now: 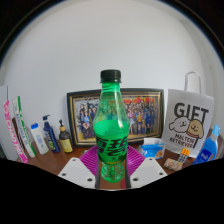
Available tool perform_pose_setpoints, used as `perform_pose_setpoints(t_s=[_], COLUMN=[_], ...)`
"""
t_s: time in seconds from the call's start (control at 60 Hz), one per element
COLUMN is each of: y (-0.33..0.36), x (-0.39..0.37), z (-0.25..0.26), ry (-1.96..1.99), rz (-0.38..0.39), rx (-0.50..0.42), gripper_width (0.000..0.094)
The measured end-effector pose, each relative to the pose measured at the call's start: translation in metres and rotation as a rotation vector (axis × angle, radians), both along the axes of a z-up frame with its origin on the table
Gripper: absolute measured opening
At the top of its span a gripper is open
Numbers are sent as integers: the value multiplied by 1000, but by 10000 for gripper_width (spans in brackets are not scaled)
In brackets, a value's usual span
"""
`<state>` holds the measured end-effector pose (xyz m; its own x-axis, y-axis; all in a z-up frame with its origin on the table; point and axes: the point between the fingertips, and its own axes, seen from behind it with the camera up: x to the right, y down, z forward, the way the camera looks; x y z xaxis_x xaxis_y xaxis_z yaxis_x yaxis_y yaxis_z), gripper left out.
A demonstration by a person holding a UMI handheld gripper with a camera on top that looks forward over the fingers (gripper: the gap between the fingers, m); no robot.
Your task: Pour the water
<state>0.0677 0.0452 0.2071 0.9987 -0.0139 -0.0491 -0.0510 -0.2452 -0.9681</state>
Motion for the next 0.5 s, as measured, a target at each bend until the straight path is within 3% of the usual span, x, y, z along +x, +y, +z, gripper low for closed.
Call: perform_pose_setpoints(t_s=[0.3, 0.5], y=[30, 33], x=[67, 68], z=[-109, -132], ry=[-2, -3], rz=[52, 90], rx=[-99, -82], gripper_width=[336, 338])
